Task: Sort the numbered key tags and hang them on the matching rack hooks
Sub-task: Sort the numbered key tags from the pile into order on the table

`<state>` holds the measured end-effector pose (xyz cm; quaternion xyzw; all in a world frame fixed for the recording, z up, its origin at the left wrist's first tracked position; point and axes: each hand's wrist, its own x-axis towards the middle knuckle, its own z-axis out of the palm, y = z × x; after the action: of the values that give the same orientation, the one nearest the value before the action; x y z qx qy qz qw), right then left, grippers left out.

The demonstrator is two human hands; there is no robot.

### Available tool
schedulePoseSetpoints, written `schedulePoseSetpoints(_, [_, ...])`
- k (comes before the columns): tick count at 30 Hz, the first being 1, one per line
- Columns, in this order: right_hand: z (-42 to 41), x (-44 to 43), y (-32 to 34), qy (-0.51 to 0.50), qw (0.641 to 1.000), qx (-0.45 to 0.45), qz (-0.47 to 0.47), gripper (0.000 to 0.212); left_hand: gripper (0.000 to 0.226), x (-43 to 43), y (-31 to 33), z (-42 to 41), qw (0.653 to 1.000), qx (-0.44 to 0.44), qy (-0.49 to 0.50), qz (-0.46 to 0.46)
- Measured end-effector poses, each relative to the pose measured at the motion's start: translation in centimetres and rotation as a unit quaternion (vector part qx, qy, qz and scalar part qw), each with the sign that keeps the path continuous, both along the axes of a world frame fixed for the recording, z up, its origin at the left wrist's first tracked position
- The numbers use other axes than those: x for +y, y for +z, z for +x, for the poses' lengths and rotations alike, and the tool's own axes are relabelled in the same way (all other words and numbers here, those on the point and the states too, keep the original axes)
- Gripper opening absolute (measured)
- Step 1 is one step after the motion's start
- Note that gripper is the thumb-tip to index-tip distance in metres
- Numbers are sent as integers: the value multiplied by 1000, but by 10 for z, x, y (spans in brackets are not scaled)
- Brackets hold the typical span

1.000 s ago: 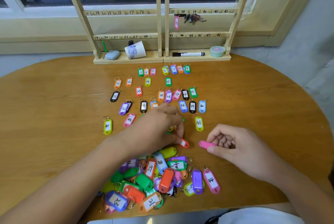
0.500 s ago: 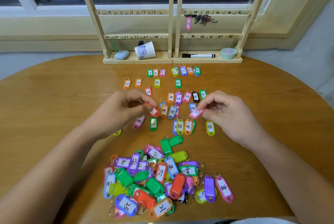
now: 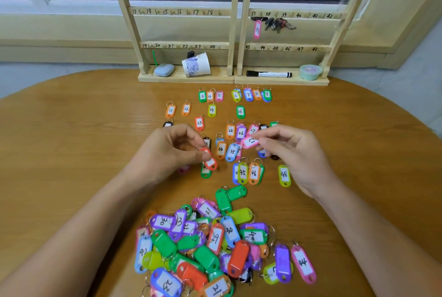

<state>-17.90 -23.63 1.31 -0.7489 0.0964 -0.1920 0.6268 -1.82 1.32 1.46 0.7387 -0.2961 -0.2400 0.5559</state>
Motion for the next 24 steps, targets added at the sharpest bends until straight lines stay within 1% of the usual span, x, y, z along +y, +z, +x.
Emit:
schedulePoseSetpoints(3, [-1, 3, 1, -13, 999, -27, 15, 16, 15, 0, 2, -2, 1000, -9, 13, 0])
schedulePoseSetpoints(5, [-1, 3, 2, -12, 999, -32, 31, 28, 8, 0, 4, -4, 999, -20, 24, 10])
schedulePoseSetpoints(7, [-2, 3, 2, -2, 998, -24, 51, 40, 6, 0, 4, -5, 997, -51, 38, 36])
schedulePoseSetpoints(8, [-1, 4, 2, 2, 998, -19, 54, 41, 7, 0, 4, -5, 996, -66, 41, 46])
schedulePoseSetpoints(10, [0, 5, 1, -1, 999, -8, 45, 29, 15, 0, 5, -5, 994, -84, 43, 52])
schedulePoseSetpoints(12, [0, 5, 0, -13, 999, 0, 53, 17, 37, -1, 6, -6, 996, -76, 36, 41])
schedulePoseSetpoints(14, [0, 6, 0, -22, 997, 8, 70, 12, 61, -3, 9, -6, 997, -58, 36, 33])
schedulePoseSetpoints(16, [0, 6, 1, -27, 996, 17, 83, 11, 73, -5, 12, -7, 997, -48, 45, 37])
schedulePoseSetpoints(19, [1, 6, 3, -34, 995, 30, 92, 12, 72, -5, 15, -10, 996, -49, 57, 55])
schedulePoseSetpoints(24, [1, 7, 6, -27, 994, 56, 85, 14, 57, -8, 12, -9, 992, -56, 55, 101])
